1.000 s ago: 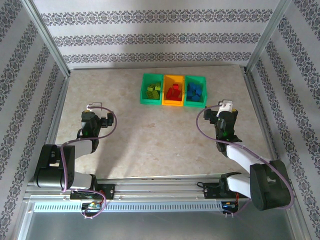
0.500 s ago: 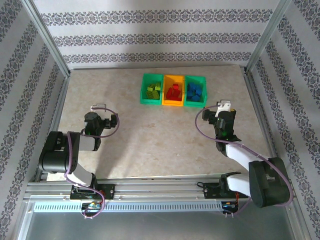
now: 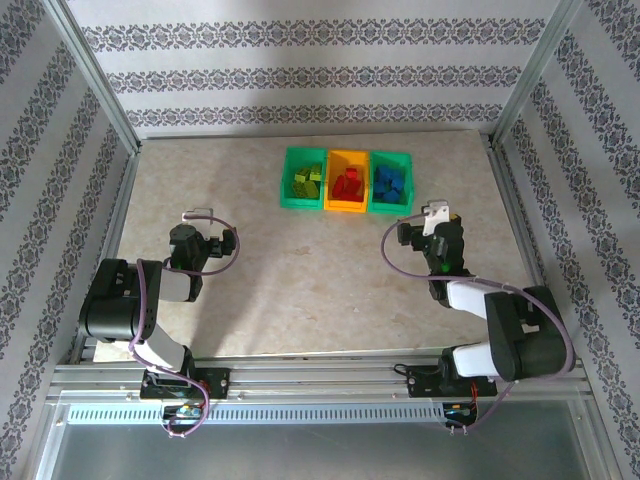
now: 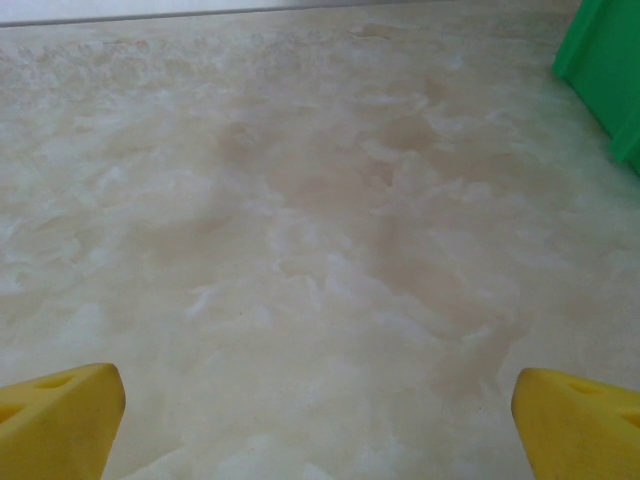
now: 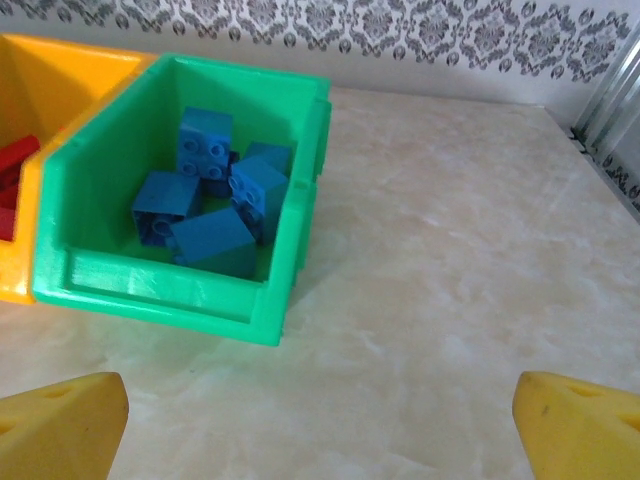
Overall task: Sort the legos into containers by color
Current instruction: Reset both arms
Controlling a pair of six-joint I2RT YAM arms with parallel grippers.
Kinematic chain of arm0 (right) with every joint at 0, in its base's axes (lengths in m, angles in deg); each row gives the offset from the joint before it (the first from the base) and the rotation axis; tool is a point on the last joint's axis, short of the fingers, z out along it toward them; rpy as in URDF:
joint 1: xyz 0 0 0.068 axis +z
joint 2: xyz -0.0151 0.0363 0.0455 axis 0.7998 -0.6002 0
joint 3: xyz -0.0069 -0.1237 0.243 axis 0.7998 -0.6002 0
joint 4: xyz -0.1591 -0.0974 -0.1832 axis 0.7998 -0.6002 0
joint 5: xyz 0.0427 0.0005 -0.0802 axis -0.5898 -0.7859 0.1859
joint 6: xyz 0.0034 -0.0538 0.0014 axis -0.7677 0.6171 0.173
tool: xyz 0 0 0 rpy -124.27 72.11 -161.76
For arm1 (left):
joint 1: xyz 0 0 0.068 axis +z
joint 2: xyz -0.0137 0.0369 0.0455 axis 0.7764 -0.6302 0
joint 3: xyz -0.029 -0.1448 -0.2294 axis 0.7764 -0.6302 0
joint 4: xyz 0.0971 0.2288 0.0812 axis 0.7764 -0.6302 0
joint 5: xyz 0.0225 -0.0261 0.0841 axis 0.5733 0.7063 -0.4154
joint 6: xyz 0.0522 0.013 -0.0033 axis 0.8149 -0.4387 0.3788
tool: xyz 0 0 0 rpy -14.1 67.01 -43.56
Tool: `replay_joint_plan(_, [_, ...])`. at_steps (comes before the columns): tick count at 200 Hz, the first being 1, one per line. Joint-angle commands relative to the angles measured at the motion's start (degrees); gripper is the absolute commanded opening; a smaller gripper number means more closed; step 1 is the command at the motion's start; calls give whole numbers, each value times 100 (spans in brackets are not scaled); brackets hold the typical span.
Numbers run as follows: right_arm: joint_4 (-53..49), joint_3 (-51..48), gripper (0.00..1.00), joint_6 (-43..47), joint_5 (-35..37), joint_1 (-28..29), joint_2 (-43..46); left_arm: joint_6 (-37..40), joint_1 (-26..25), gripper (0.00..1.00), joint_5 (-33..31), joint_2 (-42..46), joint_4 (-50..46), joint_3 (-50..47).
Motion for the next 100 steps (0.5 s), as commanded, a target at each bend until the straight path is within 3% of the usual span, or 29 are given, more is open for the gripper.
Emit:
replay_joint_plan(1, [318, 106, 98, -24, -351, -200, -182, -86, 105, 100, 123, 16, 325, 24])
replay_joint_plan(37, [1262, -51, 98, -223, -391, -362, -820, -78, 105, 100, 123, 9, 325, 24])
replay_joint_plan(56, [742, 132, 98, -396, -325, -479, -718, -78, 105, 100, 123, 14, 324, 24])
replay_joint_plan(100, [847, 111, 98, -441, -414, -541, -759, -78, 105, 100, 123, 16, 322, 24])
